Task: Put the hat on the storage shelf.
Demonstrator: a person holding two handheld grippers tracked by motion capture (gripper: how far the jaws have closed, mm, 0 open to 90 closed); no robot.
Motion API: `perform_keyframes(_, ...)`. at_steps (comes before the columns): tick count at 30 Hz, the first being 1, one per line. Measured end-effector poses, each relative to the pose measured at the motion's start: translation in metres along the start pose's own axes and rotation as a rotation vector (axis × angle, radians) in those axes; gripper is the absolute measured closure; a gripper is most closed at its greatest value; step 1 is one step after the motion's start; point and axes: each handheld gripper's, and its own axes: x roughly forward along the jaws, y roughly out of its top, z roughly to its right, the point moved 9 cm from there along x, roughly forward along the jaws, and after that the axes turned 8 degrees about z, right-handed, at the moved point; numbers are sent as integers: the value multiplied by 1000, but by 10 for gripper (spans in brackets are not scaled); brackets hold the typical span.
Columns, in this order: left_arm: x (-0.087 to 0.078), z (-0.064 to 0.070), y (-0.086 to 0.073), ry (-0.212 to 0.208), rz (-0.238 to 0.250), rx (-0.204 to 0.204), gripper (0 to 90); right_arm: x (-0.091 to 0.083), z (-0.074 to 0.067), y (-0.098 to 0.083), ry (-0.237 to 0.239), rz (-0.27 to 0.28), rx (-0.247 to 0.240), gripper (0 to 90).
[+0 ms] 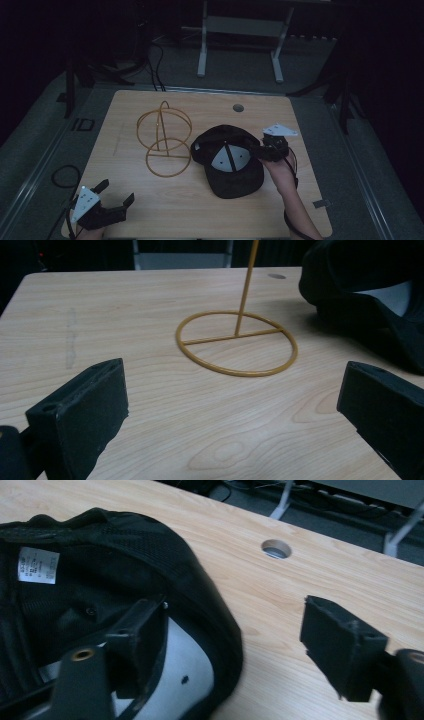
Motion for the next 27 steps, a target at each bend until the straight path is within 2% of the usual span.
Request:
perform_keyframes(2, 0, 0, 0, 1, 1, -4, 4, 6, -1, 0, -15, -9, -24, 320)
perform_keyframes(4, 0, -1, 0, 0, 0, 0, 4, 9, -3, -1, -8, -18, -24, 334)
perform_keyframes(5, 0, 0, 0, -2, 2, -2, 4, 14, -3, -2, -23, -32, -35, 374)
perform_keyframes(7, 0, -1, 0, 0, 1, 2, 4, 20, -5, -6, -16, -67, -41, 411)
perform_keyframes(9, -1, -3, 1, 4, 5, 3, 4, 24, -5, -9, -29, -85, -75, 460)
perform_keyframes(11, -2, -5, 1, 9, 6, 0, 4, 26, -5, -10, -47, -94, -98, 524)
perform_keyframes(16, -2, -7, 1, 8, 11, -17, 4, 31, -7, -15, -46, -108, -147, 688)
perform_keyframes(18, -3, -7, 2, 13, 13, -11, 5, 31, -5, -16, -75, -114, -183, 824)
perform_keyframes(19, -3, -8, 2, 15, 13, -10, 4, 31, -5, -16, -71, -114, -181, 866)
perform_keyframes(23, -3, -10, 2, 17, 11, -15, 4, 31, -4, -16, -47, -114, -185, 880)
perform_keyframes(27, -2, -8, 1, 13, 6, -17, 5, 27, -9, -9, -25, -95, -161, 882)
